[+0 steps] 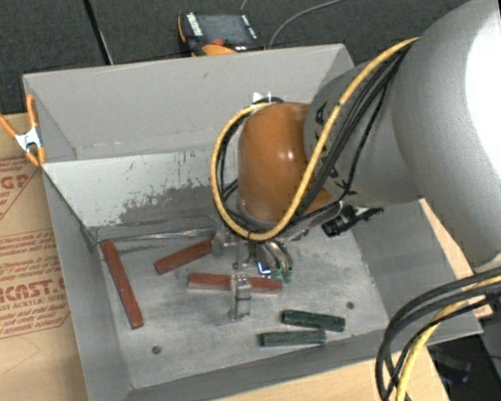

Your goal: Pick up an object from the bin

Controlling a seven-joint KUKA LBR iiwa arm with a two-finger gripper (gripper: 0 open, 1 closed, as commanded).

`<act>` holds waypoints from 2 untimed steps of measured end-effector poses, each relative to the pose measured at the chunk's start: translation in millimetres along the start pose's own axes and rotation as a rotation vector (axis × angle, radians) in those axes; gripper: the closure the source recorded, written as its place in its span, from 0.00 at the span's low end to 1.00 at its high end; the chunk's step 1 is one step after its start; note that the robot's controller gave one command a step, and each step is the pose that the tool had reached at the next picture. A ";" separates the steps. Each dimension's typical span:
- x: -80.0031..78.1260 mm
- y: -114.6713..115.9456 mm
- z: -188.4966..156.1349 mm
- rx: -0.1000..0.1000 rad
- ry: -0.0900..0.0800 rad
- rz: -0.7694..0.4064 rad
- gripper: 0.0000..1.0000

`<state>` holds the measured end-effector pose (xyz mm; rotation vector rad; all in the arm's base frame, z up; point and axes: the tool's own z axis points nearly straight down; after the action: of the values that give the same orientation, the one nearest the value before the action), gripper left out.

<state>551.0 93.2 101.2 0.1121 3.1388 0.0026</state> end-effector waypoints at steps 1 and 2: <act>1.2 -19.2 1.8 0.001 0.001 0.106 0.00; 15.4 -6.7 33.2 0.001 0.004 0.162 0.00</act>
Offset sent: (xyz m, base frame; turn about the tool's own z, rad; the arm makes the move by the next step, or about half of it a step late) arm -0.0024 -0.0200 -0.0012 0.1076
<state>535.2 87.7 67.9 0.3656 3.1238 0.0013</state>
